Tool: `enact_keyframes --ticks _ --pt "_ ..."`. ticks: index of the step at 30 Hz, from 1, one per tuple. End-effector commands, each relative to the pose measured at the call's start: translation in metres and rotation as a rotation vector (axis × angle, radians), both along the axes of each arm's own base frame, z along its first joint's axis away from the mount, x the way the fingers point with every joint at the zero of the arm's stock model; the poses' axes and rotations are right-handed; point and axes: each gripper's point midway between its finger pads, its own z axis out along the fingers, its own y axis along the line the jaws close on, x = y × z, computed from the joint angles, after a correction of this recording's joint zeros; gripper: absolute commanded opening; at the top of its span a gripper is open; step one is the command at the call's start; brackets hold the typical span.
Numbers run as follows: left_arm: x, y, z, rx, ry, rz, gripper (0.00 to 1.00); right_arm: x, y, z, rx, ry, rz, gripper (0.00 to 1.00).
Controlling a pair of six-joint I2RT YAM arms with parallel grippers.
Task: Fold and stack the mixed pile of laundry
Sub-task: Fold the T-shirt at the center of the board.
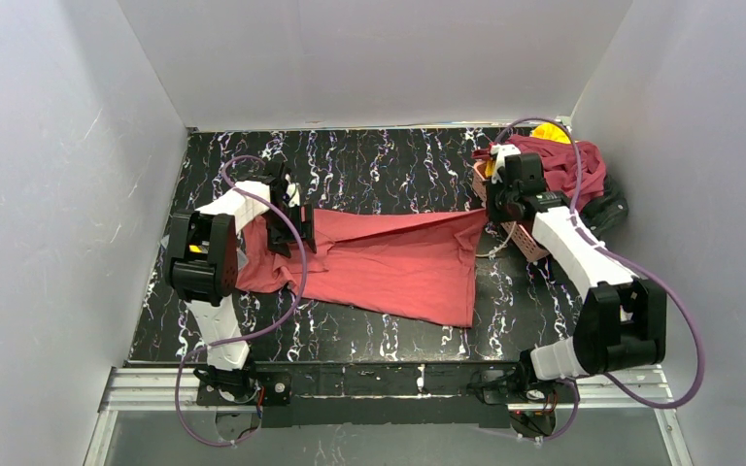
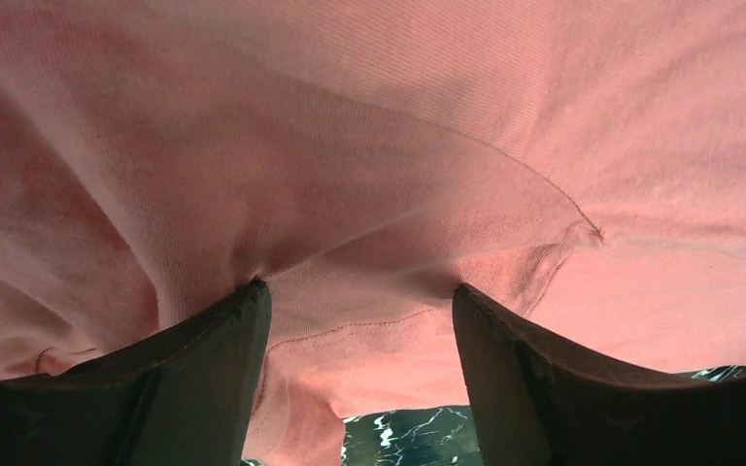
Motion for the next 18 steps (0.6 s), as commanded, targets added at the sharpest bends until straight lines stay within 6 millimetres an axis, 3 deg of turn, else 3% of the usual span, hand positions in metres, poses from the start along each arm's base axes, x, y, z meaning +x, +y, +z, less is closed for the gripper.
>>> enact_keyframes --ticks 1,6,9,14,18 --pt "-0.007 0.036 -0.004 0.134 0.019 0.011 0.68 -0.040 -0.002 -0.012 0.029 0.098 -0.040 0.01" --pt "-0.005 0.037 -0.002 0.119 0.018 0.021 0.68 -0.079 0.019 -0.035 0.078 0.257 -0.005 0.01" --pt "-0.002 0.040 0.001 0.119 0.009 0.031 0.68 -0.098 0.018 -0.050 0.000 0.329 -0.001 0.02" --pt "0.000 0.044 0.004 0.104 -0.001 0.052 0.68 -0.110 0.033 -0.061 -0.055 0.395 0.055 0.02" --pt "0.004 0.045 0.009 0.099 -0.026 0.067 0.69 -0.118 0.021 -0.073 -0.184 0.495 0.012 0.02"
